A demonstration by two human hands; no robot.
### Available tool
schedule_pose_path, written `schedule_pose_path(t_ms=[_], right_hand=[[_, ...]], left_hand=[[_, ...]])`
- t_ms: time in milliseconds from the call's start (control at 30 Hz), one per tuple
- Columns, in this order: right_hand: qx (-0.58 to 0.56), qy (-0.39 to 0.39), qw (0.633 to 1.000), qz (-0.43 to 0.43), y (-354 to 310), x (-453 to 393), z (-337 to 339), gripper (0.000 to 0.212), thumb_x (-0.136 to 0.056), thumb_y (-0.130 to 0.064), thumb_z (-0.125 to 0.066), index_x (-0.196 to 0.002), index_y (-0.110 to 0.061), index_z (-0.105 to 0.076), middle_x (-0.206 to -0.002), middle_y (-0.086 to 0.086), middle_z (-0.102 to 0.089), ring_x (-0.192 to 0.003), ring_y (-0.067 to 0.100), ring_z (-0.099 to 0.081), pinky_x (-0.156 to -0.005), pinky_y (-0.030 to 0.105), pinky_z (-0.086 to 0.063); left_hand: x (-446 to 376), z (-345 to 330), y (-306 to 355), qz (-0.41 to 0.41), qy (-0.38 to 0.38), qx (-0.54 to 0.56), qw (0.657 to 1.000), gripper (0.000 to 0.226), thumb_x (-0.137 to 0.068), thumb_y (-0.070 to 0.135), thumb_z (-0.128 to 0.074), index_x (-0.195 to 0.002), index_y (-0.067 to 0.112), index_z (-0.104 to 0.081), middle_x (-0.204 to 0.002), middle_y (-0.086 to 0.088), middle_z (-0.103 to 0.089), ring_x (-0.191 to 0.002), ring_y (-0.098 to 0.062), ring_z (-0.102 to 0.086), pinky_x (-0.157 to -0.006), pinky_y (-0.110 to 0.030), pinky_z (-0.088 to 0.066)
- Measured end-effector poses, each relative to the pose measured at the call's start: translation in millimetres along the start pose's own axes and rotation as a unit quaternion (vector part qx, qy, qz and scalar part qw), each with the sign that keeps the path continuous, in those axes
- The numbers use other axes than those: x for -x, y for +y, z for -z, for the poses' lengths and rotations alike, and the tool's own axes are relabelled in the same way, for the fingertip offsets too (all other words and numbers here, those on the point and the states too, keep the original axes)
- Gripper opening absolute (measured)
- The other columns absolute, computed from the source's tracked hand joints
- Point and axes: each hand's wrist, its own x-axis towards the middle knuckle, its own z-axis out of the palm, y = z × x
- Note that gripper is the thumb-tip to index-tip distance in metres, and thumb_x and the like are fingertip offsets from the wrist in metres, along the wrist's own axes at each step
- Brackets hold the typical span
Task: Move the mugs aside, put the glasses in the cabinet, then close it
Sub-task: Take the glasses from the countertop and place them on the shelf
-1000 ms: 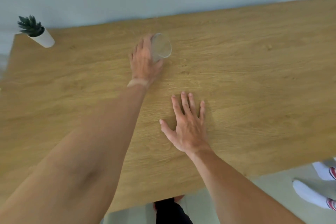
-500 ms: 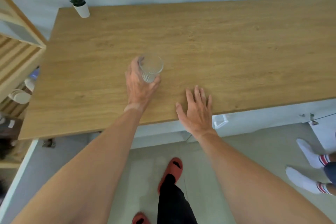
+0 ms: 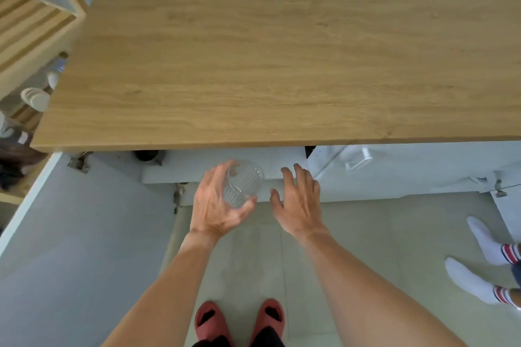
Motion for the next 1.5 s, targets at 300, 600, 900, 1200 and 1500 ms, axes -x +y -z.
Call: schedule_pose_path(t_ms=[300, 600, 900, 1200, 1500], right_hand=[[-0.009, -0.001, 1.0, 0.009, 33.0, -75.6, -135.2, 0.07, -0.098, -0.045, -0.039, -0.157, -0.016, -0.014, -0.166, 0.016, -0.008, -0.154, 0.032, -0.008, -0.123, 0.05, -0.007], [0.005, 0.06, 0.997, 0.058, 32.5, -160.3, -226.8, 0.071, -0.098, -0.049, -0.036, -0.156, -0.013, -0.015, -0.165, 0.018, -0.009, -0.153, 0.035, -0.009, -0.123, 0.052, -0.008], [0.031, 0.116, 0.992, 0.045, 41.4, -196.0, -261.2, 0.074, -0.093, -0.055, -0.02, -0.157, -0.019, -0.018, -0.166, 0.011, -0.017, -0.154, 0.028, -0.011, -0.123, 0.053, -0.005], [0.057, 0.083, 0.994, 0.048, 41.7, -197.9, -259.6, 0.072, -0.095, -0.056, -0.013, -0.158, -0.022, -0.007, -0.168, 0.008, -0.004, -0.155, 0.025, 0.001, -0.124, 0.051, 0.005], [0.058, 0.096, 0.993, 0.045, 42.1, -197.7, -262.8, 0.075, -0.091, -0.059, -0.009, -0.158, -0.024, -0.008, -0.168, 0.006, -0.006, -0.155, 0.024, -0.001, -0.124, 0.051, 0.002]], left_hand=[[-11.6, -95.3, -131.7, 0.113, 0.105, 0.028, 0.988, 0.07, -0.064, 0.042, -0.078, -0.125, 0.025, -0.048, -0.109, 0.004, -0.06, -0.097, -0.012, -0.055, -0.083, -0.033, -0.053], [-73.1, -169.7, -222.2, 0.103, 0.185, 0.079, 0.974, 0.073, -0.063, 0.04, -0.083, -0.127, 0.028, -0.048, -0.116, 0.002, -0.061, -0.104, -0.016, -0.057, -0.091, -0.039, -0.055], [-122.2, -198.6, -246.2, 0.073, 0.223, 0.101, 0.967, 0.075, -0.065, 0.046, -0.081, -0.129, 0.025, -0.045, -0.118, -0.002, -0.059, -0.107, -0.021, -0.056, -0.094, -0.038, -0.053], [-132.8, -206.0, -249.1, 0.096, 0.213, 0.156, 0.96, 0.072, -0.067, 0.033, -0.086, -0.122, 0.023, -0.042, -0.109, 0.004, -0.057, -0.101, -0.017, -0.059, -0.093, -0.033, -0.054], [-127.3, -208.8, -262.8, 0.118, 0.182, 0.118, 0.969, 0.069, -0.068, 0.025, -0.086, -0.123, 0.016, -0.046, -0.116, -0.004, -0.061, -0.105, -0.015, -0.056, -0.086, -0.018, -0.044]])
